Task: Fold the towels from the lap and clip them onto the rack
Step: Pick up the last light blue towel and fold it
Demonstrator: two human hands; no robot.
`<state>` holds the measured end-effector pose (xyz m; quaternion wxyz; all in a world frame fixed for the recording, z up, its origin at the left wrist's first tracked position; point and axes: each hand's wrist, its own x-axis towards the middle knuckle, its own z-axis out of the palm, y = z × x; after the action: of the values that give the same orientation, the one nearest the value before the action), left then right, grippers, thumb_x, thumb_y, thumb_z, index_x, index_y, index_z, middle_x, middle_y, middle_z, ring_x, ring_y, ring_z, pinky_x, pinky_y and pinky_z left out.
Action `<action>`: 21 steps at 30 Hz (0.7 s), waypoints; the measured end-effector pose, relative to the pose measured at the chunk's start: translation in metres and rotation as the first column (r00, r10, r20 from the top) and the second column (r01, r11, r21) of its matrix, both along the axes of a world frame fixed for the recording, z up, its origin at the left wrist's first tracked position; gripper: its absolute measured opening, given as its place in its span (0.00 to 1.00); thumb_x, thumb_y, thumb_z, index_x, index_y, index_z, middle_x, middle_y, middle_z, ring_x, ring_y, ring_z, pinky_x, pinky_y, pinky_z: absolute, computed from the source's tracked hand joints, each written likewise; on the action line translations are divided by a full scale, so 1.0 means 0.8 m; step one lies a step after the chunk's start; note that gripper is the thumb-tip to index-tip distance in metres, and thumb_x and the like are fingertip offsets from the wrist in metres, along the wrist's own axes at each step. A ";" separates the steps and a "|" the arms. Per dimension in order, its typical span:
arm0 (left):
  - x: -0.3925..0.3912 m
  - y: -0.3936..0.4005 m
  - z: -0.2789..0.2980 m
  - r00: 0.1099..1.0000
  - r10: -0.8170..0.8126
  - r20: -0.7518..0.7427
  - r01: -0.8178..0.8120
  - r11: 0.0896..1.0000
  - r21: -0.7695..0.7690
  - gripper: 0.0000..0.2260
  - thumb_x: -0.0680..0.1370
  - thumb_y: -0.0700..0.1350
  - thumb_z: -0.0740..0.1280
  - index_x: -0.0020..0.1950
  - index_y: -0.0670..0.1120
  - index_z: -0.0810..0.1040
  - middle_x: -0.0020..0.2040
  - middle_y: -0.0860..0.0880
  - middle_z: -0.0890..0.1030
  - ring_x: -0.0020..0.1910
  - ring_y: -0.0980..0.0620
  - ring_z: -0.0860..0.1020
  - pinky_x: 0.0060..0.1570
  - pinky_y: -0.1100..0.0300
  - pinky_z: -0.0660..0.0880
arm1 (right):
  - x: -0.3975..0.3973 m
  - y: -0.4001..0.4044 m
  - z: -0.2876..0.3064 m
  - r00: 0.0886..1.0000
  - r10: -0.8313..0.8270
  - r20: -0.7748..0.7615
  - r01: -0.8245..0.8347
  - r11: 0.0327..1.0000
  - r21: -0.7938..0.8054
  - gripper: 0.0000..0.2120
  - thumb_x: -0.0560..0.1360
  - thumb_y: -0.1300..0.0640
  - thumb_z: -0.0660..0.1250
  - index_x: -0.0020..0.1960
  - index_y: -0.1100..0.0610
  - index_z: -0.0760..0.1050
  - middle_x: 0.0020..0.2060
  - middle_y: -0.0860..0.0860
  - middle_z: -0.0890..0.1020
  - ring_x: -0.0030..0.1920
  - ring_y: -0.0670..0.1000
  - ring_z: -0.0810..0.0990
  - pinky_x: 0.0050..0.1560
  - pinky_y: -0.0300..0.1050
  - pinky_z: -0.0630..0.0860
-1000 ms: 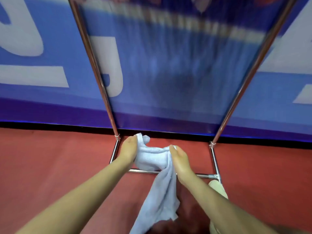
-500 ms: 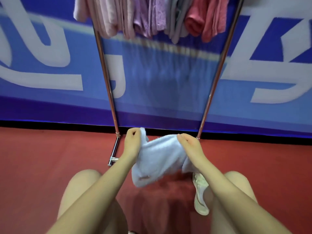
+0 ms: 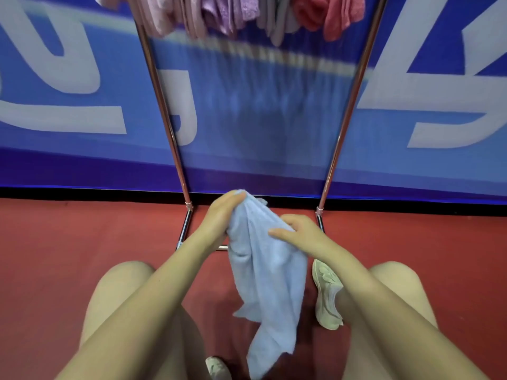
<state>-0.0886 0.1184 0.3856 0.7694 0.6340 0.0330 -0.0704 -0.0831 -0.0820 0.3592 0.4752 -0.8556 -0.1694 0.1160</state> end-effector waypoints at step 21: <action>-0.016 0.132 -0.039 0.692 0.720 0.053 -0.710 0.667 0.226 0.12 0.80 0.47 0.58 0.41 0.45 0.76 0.39 0.51 0.76 0.39 0.55 0.72 0.43 0.61 0.69 | -0.031 -0.093 -0.066 0.978 -0.165 -0.127 0.083 0.871 -0.484 0.19 0.74 0.52 0.69 0.28 0.54 0.67 0.26 0.50 0.69 0.30 0.48 0.67 0.34 0.45 0.63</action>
<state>-0.1015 0.2243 0.3547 0.6563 0.6527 0.3023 0.2278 -0.1082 -0.1561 0.3065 0.2692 -0.9426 -0.0406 0.1934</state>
